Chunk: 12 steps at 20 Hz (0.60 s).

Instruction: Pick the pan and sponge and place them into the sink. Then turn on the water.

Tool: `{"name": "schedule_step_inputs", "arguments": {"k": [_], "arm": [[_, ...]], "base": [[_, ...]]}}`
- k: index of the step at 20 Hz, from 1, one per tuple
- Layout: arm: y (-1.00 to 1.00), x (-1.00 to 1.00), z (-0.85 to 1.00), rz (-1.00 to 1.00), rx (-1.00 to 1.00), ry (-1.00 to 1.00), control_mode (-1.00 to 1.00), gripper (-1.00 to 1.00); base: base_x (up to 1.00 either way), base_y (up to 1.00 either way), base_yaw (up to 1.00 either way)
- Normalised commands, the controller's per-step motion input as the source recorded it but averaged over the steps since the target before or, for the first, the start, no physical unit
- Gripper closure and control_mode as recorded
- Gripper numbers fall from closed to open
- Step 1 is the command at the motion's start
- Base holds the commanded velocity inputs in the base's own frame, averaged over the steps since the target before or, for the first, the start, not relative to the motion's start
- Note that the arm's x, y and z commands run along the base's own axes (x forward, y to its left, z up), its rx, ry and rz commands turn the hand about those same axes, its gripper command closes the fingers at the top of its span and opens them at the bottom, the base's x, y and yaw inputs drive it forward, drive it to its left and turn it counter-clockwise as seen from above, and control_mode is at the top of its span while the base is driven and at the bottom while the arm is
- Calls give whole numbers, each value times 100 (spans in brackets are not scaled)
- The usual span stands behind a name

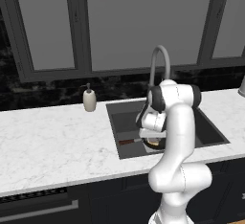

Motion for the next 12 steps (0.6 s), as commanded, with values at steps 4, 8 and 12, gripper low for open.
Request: {"name": "schedule_step_inputs", "arguments": {"k": [4, 8, 12], "arm": [[-3, -24, 28, 0, 0, -9, -100, -100], [-11, -23, 46, 0, 0, -9, -100, -100], [-31, -31, 45, 0, 0, -16, -100, -100]], "base": [[0, 0, 0], [0, 0, 0], [0, 0, 0]]}}
